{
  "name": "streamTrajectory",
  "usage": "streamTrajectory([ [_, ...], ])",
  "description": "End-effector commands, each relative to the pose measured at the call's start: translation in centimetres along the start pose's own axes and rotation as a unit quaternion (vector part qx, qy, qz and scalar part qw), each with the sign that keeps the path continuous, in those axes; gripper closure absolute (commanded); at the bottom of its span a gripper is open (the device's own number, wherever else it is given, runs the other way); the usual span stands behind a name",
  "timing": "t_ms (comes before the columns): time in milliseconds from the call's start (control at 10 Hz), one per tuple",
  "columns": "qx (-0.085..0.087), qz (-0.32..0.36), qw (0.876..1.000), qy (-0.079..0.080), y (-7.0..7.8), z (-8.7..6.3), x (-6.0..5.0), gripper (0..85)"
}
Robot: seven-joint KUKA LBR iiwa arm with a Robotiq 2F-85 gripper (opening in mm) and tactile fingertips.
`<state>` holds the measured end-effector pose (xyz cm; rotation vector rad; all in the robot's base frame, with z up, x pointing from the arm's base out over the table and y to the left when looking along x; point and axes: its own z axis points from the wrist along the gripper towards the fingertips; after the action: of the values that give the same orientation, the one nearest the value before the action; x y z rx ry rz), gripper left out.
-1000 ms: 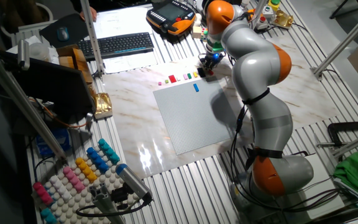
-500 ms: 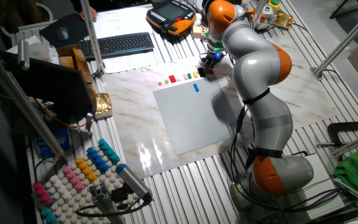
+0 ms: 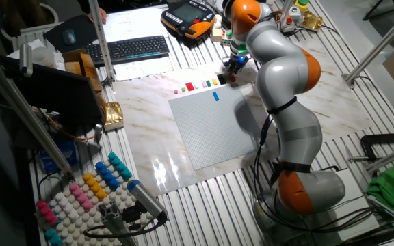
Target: Build with small Lego blocks
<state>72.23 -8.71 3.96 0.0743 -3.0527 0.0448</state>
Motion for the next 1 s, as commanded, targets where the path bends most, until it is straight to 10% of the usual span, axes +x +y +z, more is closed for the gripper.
streamTrajectory([
  [0, 0.000, -0.002, 1.000, 0.001, -0.3, 0.0, 0.0, 60.0],
  [900, -0.003, -0.016, 1.000, -0.003, -1.8, 0.7, 0.0, 60.0],
])
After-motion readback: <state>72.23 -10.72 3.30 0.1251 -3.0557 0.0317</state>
